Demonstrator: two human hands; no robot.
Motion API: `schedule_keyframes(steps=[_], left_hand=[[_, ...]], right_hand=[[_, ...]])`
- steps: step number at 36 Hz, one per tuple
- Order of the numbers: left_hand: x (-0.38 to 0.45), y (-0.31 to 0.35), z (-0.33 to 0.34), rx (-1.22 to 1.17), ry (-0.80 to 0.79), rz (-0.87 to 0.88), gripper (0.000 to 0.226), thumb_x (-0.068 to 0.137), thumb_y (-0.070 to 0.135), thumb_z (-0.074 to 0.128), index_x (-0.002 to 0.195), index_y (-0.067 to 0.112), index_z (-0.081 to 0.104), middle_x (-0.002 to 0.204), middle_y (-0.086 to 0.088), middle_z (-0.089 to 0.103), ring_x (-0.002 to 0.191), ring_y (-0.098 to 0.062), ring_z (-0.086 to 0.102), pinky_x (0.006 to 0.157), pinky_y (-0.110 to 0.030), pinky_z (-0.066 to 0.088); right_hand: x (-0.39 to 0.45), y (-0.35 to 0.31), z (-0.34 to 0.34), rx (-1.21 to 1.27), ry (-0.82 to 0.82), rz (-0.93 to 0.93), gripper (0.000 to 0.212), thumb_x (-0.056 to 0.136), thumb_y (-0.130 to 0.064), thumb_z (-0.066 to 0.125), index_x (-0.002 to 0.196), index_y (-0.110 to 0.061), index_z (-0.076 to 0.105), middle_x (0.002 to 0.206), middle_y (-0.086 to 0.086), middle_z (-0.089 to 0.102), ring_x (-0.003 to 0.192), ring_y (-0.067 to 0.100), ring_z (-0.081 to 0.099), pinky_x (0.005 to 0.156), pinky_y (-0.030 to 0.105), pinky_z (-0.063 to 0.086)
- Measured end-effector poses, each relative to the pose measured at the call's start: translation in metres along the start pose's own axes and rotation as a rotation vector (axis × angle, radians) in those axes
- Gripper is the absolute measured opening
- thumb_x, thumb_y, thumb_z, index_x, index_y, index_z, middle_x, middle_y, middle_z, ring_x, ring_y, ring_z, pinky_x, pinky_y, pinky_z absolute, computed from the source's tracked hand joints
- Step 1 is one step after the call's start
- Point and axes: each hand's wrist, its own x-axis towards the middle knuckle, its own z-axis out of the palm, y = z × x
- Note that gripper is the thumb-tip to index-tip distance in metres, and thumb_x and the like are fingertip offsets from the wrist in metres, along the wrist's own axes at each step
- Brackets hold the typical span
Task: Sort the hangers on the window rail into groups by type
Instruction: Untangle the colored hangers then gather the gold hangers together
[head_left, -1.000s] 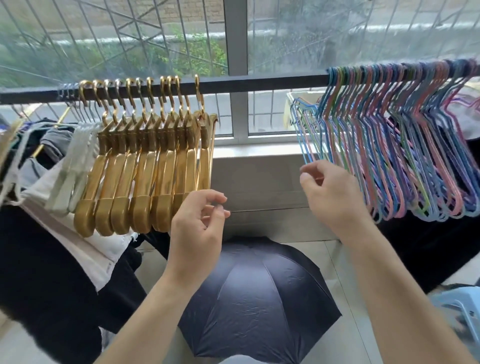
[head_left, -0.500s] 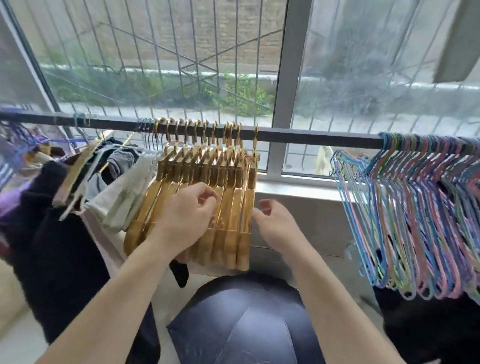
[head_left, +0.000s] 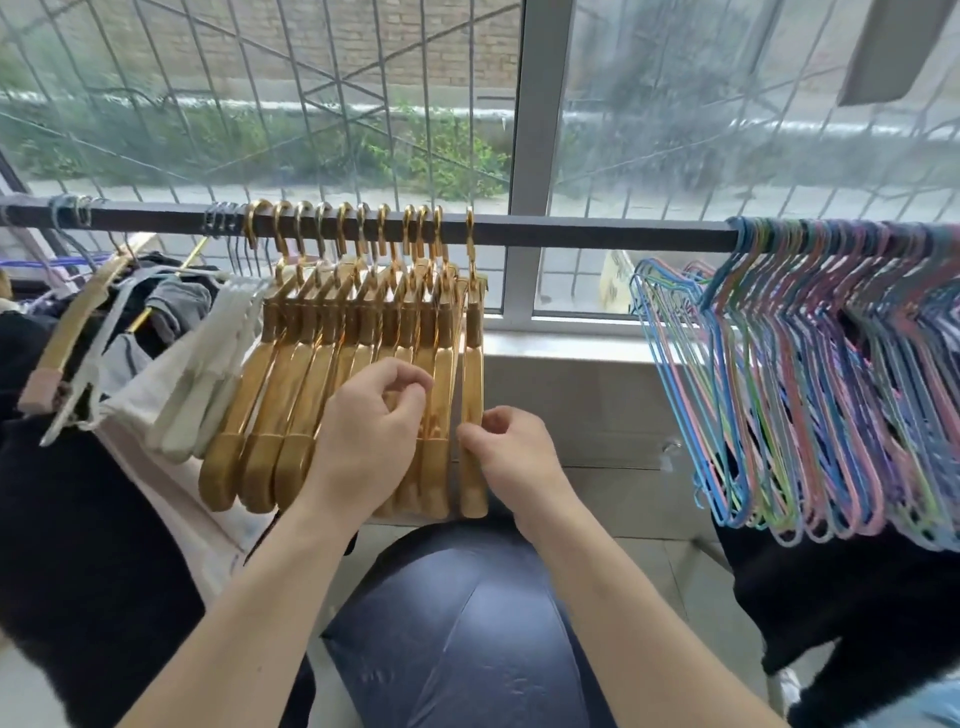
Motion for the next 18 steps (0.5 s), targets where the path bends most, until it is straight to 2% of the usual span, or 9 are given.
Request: schedule_keyframes(steps=[3, 6, 9, 11, 13, 15, 17, 18], left_hand=[[-0.005, -0.001, 0.003, -0.008, 0.019, 0.008, 0.017, 0.102, 0.011, 0.057, 0.102, 0.021, 0.071, 0.095, 0.011, 0.07, 0.09, 0.001, 0.064, 0.073, -0.009, 0.049], [-0.008, -0.001, 0.001, -0.021, 0.028, 0.005, 0.017, 0.102, 0.012, 0.058, 0.103, 0.022, 0.071, 0.098, 0.012, 0.07, 0.095, 0.002, 0.064, 0.078, -0.008, 0.049], [-0.011, 0.0, -0.002, -0.044, 0.03, 0.0, 0.017, 0.102, 0.012, 0.058, 0.102, 0.023, 0.071, 0.098, 0.012, 0.071, 0.095, 0.0, 0.065, 0.078, -0.009, 0.05], [-0.014, 0.003, -0.002, -0.052, 0.026, -0.002, 0.017, 0.102, 0.012, 0.059, 0.102, 0.023, 0.072, 0.098, 0.011, 0.071, 0.096, -0.001, 0.065, 0.079, -0.008, 0.049], [-0.018, 0.008, -0.003, -0.055, 0.022, -0.003, 0.018, 0.102, 0.011, 0.059, 0.101, 0.023, 0.072, 0.097, 0.011, 0.072, 0.094, -0.002, 0.065, 0.078, -0.009, 0.05], [-0.022, 0.016, -0.004, -0.077, 0.007, -0.015, 0.018, 0.102, 0.011, 0.059, 0.1, 0.023, 0.072, 0.093, 0.011, 0.072, 0.087, -0.001, 0.066, 0.072, -0.01, 0.05], [-0.029, 0.024, -0.003, -0.133, -0.026, -0.037, 0.018, 0.102, 0.01, 0.058, 0.099, 0.021, 0.073, 0.087, 0.011, 0.071, 0.08, 0.001, 0.065, 0.068, -0.009, 0.049], [-0.034, 0.029, -0.001, -0.17, -0.057, -0.053, 0.018, 0.102, 0.009, 0.058, 0.099, 0.02, 0.073, 0.086, 0.01, 0.072, 0.082, 0.0, 0.066, 0.07, -0.01, 0.05]], right_hand=[[-0.004, 0.001, -0.003, 0.093, 0.088, -0.028, 0.014, 0.093, -0.018, 0.059, 0.097, -0.006, 0.066, 0.077, 0.004, 0.06, 0.064, 0.016, 0.052, 0.055, 0.03, 0.044], [-0.002, -0.006, -0.014, 0.14, 0.143, -0.071, 0.011, 0.094, -0.016, 0.06, 0.092, -0.007, 0.066, 0.069, -0.001, 0.055, 0.055, 0.008, 0.047, 0.046, 0.021, 0.04], [0.006, -0.024, -0.033, 0.208, 0.136, -0.067, 0.012, 0.097, -0.014, 0.06, 0.088, -0.007, 0.064, 0.058, -0.007, 0.051, 0.045, 0.005, 0.043, 0.039, 0.018, 0.036], [0.015, -0.038, -0.047, 0.192, 0.136, -0.043, 0.015, 0.099, -0.018, 0.059, 0.085, -0.013, 0.063, 0.063, -0.005, 0.054, 0.054, 0.009, 0.047, 0.044, 0.02, 0.039], [0.027, -0.047, -0.059, 0.203, 0.144, -0.024, 0.018, 0.096, -0.023, 0.06, 0.079, -0.016, 0.06, 0.072, 0.001, 0.056, 0.067, 0.017, 0.052, 0.058, 0.026, 0.039], [0.034, -0.053, -0.067, 0.243, 0.144, 0.007, 0.013, 0.09, -0.025, 0.061, 0.081, -0.016, 0.062, 0.076, 0.006, 0.056, 0.078, 0.024, 0.056, 0.069, 0.035, 0.042], [0.037, -0.049, -0.076, 0.262, 0.125, 0.05, 0.014, 0.091, -0.023, 0.062, 0.083, -0.012, 0.066, 0.069, 0.004, 0.059, 0.076, 0.025, 0.059, 0.076, 0.046, 0.053], [0.037, -0.043, -0.08, 0.271, 0.12, 0.076, 0.017, 0.093, -0.022, 0.063, 0.083, -0.009, 0.067, 0.066, 0.003, 0.061, 0.071, 0.023, 0.06, 0.084, 0.051, 0.057]])
